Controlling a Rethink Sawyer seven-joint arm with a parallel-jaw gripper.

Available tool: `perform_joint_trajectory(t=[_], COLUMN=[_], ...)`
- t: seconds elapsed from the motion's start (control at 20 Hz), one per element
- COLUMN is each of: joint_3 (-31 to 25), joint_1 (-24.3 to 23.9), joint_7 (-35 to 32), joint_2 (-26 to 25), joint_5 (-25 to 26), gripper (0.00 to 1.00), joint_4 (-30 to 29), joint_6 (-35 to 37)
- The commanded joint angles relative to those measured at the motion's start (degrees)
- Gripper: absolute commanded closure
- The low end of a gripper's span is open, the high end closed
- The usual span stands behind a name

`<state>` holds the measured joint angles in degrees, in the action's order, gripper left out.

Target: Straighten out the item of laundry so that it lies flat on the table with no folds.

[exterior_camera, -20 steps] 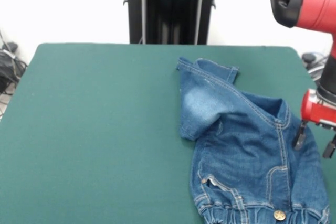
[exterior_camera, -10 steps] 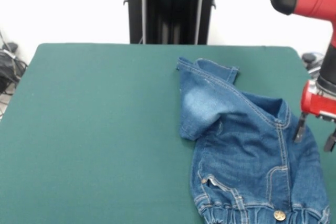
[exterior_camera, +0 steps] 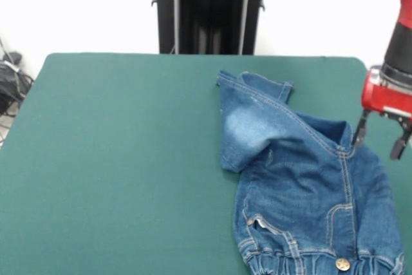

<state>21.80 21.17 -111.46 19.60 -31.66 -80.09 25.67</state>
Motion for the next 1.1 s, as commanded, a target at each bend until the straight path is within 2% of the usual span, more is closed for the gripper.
perform_joint_trajectory(t=[0.05,0.4,1.1], joint_3=[-8.5,-11.7,-15.0], joint_1=[-3.5,-8.3,-14.4], joint_7=[-8.2,-4.4,-3.7], joint_2=[5.4,8.2,9.0], joint_5=[0.2,2.7,8.2], gripper=[0.0,0.0,0.0], joint_4=[-12.4,-17.4,-20.5], joint_6=[-3.5,-7.7,-12.7])
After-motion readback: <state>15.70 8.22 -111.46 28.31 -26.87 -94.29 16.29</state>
